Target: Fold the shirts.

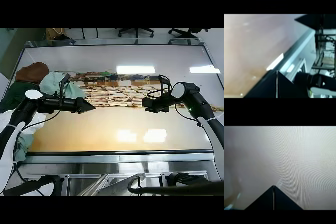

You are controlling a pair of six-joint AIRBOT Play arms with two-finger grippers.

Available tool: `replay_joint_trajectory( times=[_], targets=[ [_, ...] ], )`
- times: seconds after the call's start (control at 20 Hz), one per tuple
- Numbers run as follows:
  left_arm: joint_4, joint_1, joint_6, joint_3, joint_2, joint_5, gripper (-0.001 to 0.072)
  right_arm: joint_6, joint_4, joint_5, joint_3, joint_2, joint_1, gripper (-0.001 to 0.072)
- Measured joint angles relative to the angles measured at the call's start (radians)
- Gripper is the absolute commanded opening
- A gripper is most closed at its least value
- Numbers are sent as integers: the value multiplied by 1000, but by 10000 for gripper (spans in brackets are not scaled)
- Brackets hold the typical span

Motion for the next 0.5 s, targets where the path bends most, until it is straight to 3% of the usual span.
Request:
replay_joint_trajectory(
  times=[0.15,0.5],
  targets=[
    [14,20,40,20,-46,56,13,0,0,-2,0,0,0,23],
    [259,122,61,32,-47,222,13,0,0,-15,0,-11,0,23]
  ],
)
